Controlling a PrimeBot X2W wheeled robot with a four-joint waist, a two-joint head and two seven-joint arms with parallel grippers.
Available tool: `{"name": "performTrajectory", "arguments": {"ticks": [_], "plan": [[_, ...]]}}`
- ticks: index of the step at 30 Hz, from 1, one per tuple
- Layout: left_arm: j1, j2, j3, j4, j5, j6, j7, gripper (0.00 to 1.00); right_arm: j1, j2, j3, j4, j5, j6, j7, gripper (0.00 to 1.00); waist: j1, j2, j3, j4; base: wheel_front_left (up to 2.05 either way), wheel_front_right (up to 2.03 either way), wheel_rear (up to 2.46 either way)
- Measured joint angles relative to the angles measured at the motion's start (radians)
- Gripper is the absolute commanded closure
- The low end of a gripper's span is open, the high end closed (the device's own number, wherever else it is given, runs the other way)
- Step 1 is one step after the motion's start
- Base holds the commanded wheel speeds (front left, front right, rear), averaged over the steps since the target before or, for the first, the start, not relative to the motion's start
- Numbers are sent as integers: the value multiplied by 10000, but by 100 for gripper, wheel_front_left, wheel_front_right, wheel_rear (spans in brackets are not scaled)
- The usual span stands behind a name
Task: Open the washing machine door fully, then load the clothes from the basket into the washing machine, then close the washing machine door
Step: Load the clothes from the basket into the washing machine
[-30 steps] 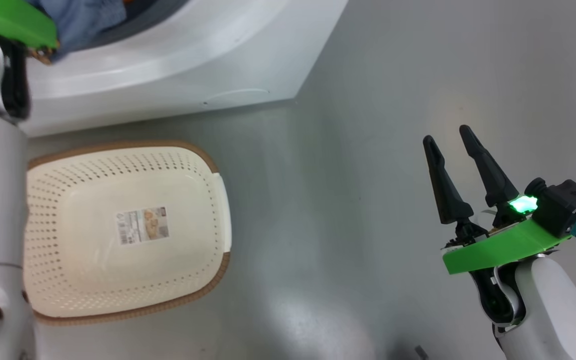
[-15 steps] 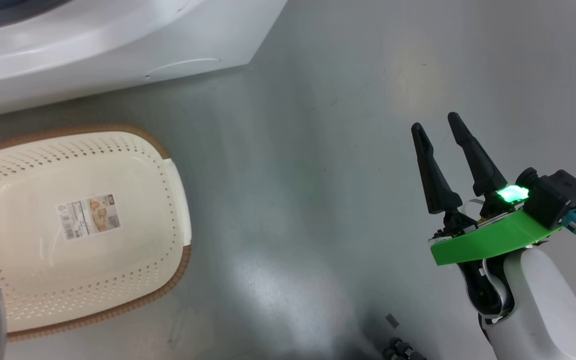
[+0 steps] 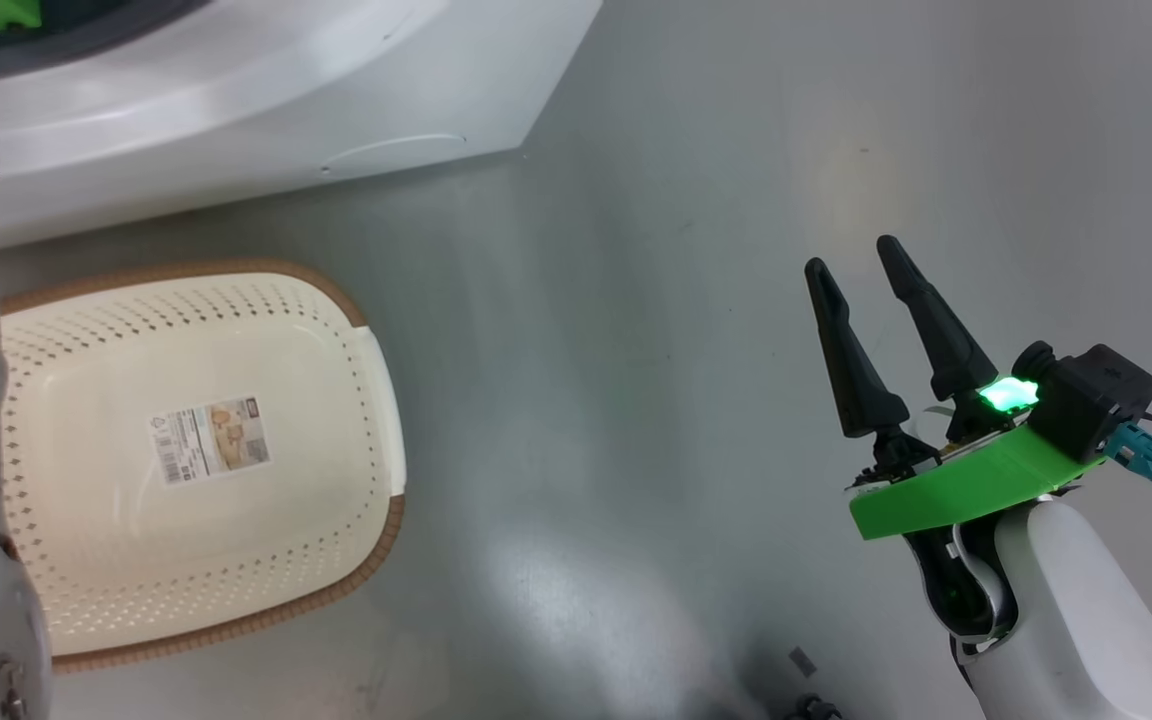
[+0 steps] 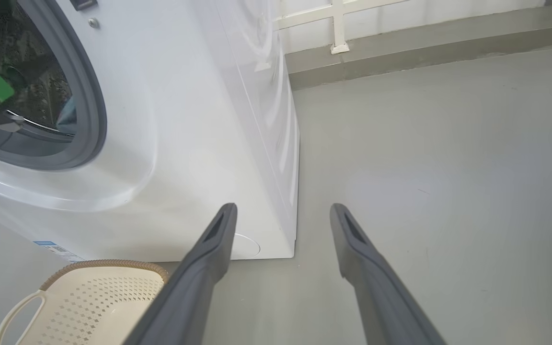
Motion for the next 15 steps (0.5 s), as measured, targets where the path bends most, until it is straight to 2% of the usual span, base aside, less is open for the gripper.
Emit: {"name": "performTrajectory", "arguments": {"ticks": [4, 15], "plan": [[177, -132, -31, -69, -2, -113, 0, 0, 1, -44, 21, 81, 0, 0, 0, 0, 0, 0, -291, 111, 0, 0, 0], [2078, -504, 61, -1080, -25, -182, 0, 0, 52, -318, 19, 199, 0, 0, 0, 0, 0, 0, -1282, 393, 0, 0, 0]]}}
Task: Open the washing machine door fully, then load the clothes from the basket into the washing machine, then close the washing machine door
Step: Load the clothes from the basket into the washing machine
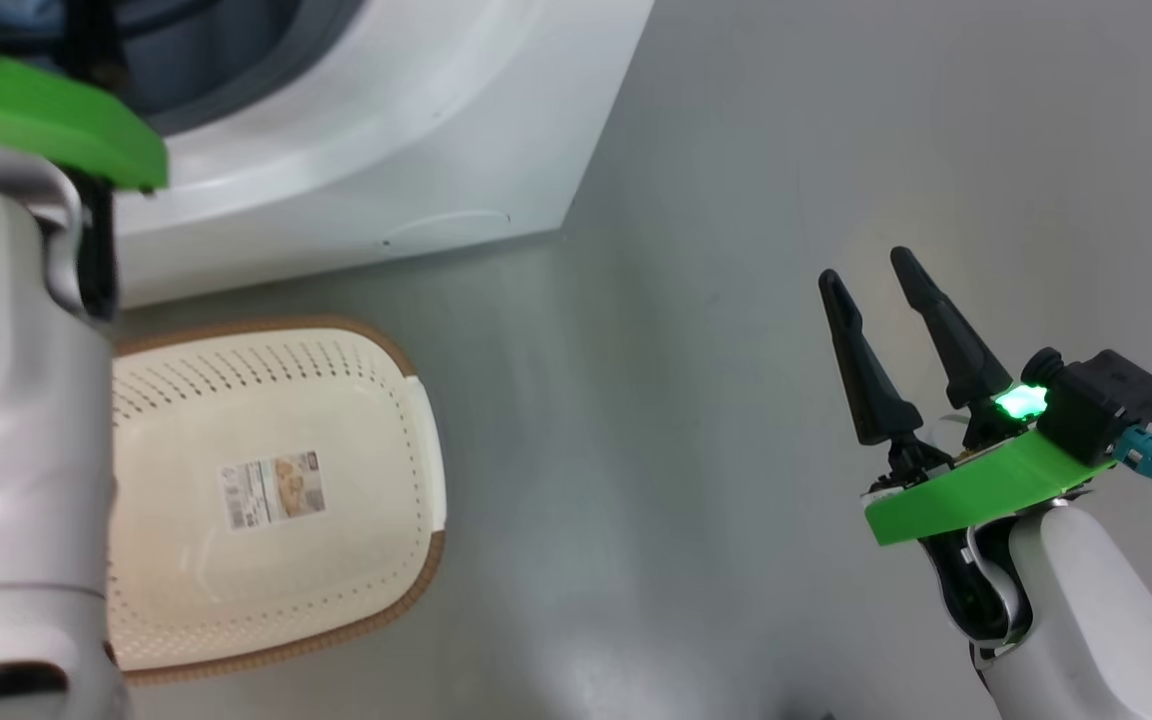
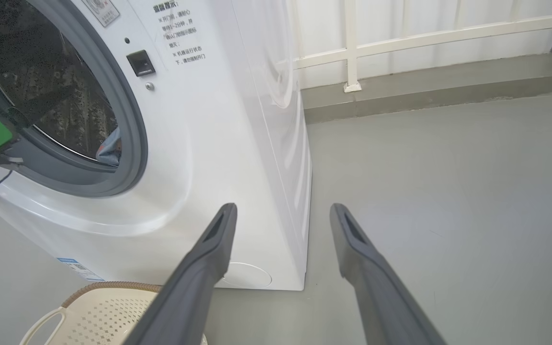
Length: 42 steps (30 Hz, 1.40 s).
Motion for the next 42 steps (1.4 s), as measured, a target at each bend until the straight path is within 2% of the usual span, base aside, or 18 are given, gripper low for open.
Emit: {"name": "performTrajectory", "arguments": {"ticks": [25, 42], "plan": [[4881, -669, 198, -2366, 19, -247, 2, 0, 1097, -332, -15, 493, 84, 0, 0, 0, 0, 0, -2782, 778, 0, 0, 0], [7870, -794, 418, -4140, -86, -259, 15, 0, 2072, -476, -38, 673, 192, 0, 2, 0, 0, 0, -4286, 1514, 0, 0, 0]]}}
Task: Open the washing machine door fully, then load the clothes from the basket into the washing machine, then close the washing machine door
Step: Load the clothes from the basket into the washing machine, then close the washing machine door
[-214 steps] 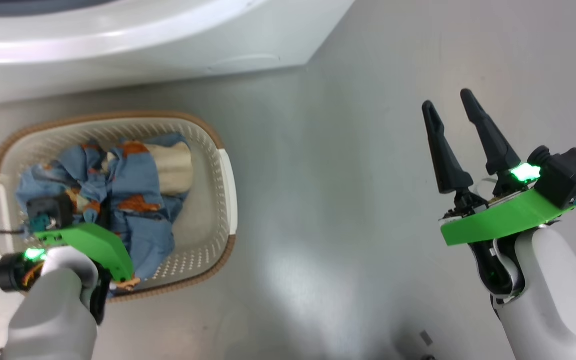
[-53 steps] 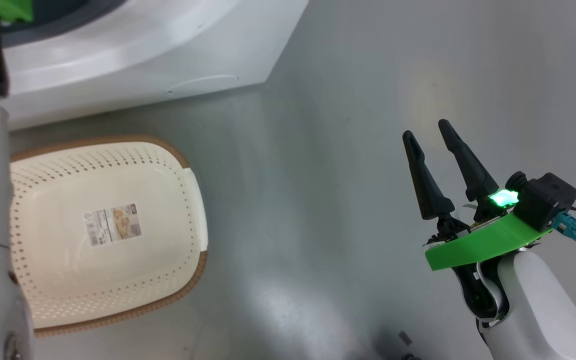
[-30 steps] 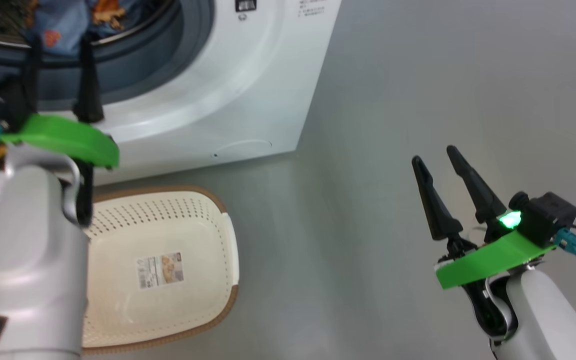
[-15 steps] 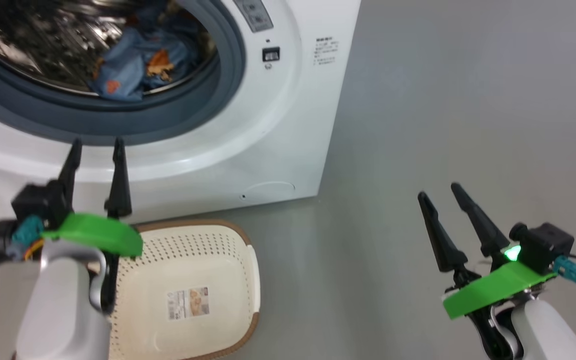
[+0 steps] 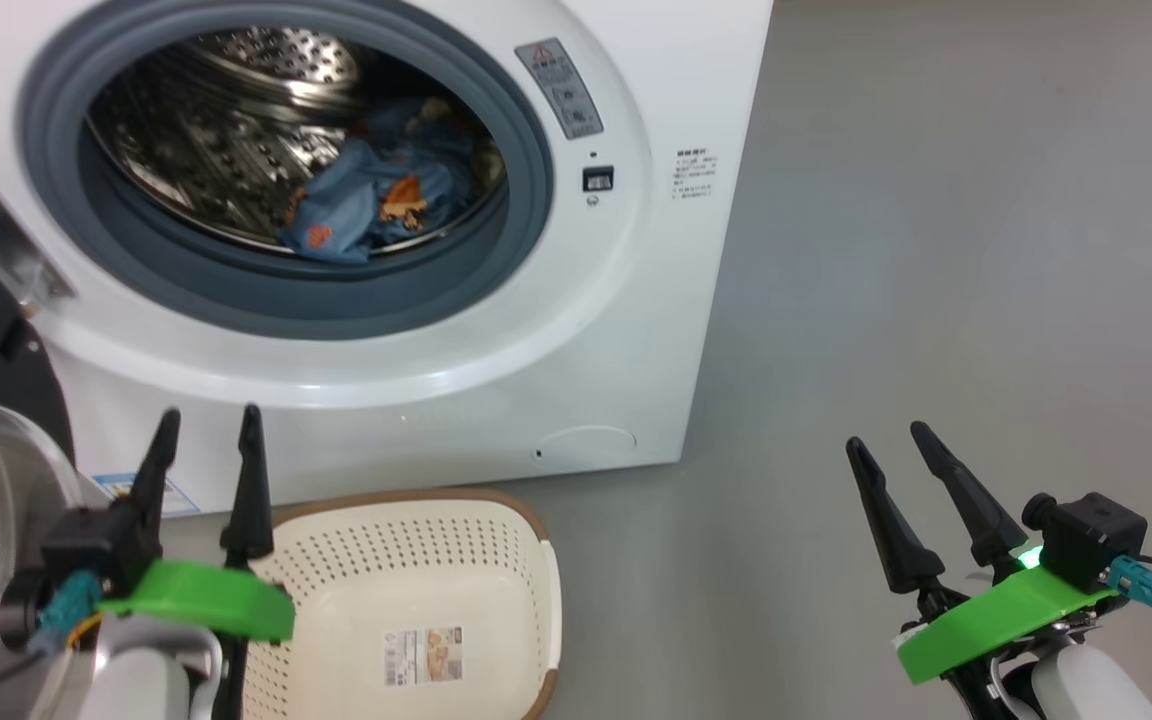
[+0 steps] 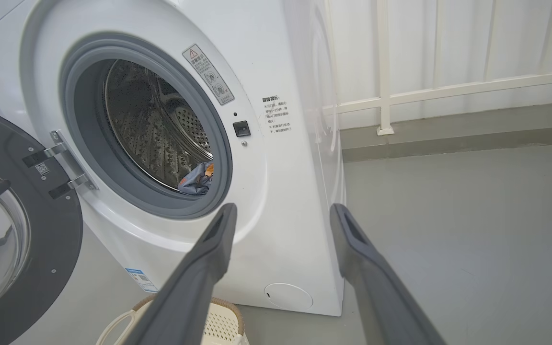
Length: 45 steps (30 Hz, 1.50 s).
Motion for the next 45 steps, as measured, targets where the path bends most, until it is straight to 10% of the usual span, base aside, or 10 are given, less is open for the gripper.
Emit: {"name": "performTrajectory", "arguments": {"ticks": [16, 45], "plan": [[2742, -102, 196, -1664, -155, 63, 2, 0, 568, -163, 12, 52, 71, 0, 0, 0, 0, 0, -957, 417, 0, 0, 0], [3065, -157, 104, -1973, -420, 96, 2, 0, 778, -213, -222, -29, 67, 0, 0, 0, 0, 0, -1048, 672, 0, 0, 0]]}}
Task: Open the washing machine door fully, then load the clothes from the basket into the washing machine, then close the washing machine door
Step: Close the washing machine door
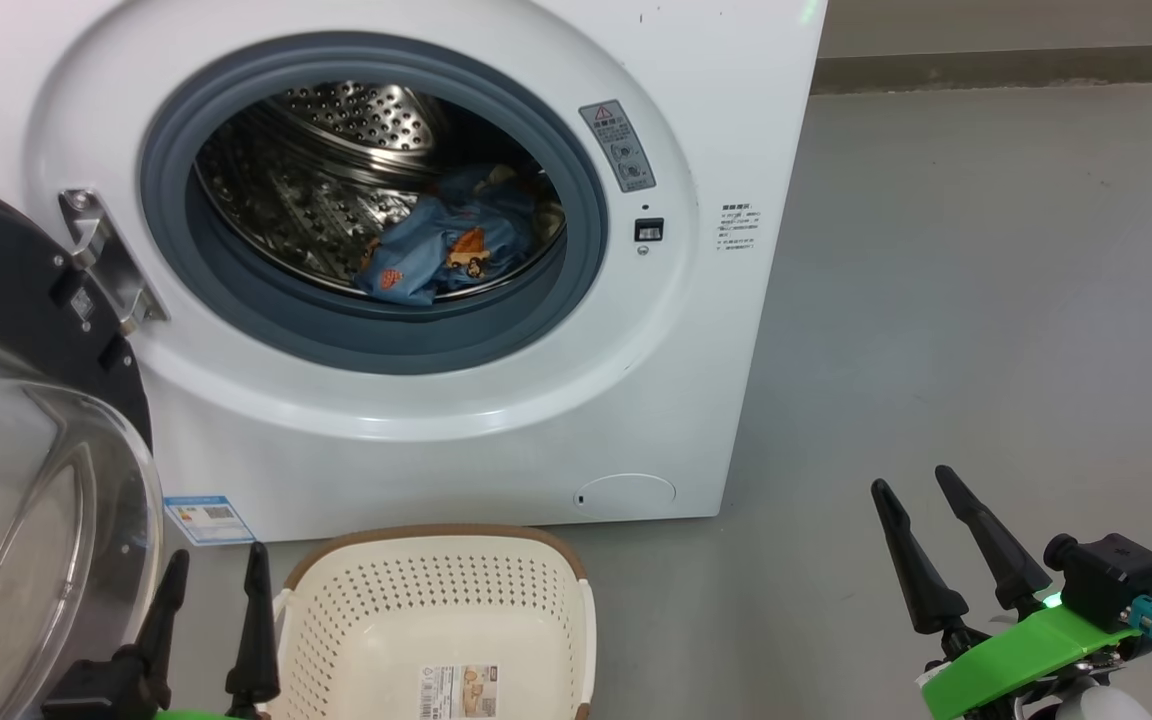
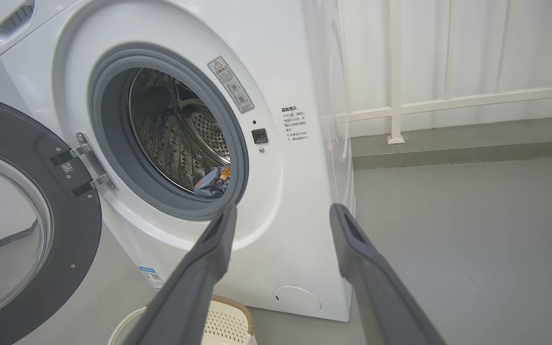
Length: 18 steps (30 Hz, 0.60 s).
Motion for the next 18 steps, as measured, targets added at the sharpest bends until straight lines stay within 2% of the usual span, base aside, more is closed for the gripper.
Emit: {"name": "performTrajectory", "arguments": {"ticks": [18], "plan": [[-2, -19, 6, 71, -13, -84, 0, 0, 0, 2, 8, -29, 0, 0, 0, 0, 0, 0, 64, -3, 0, 0, 0]]}}
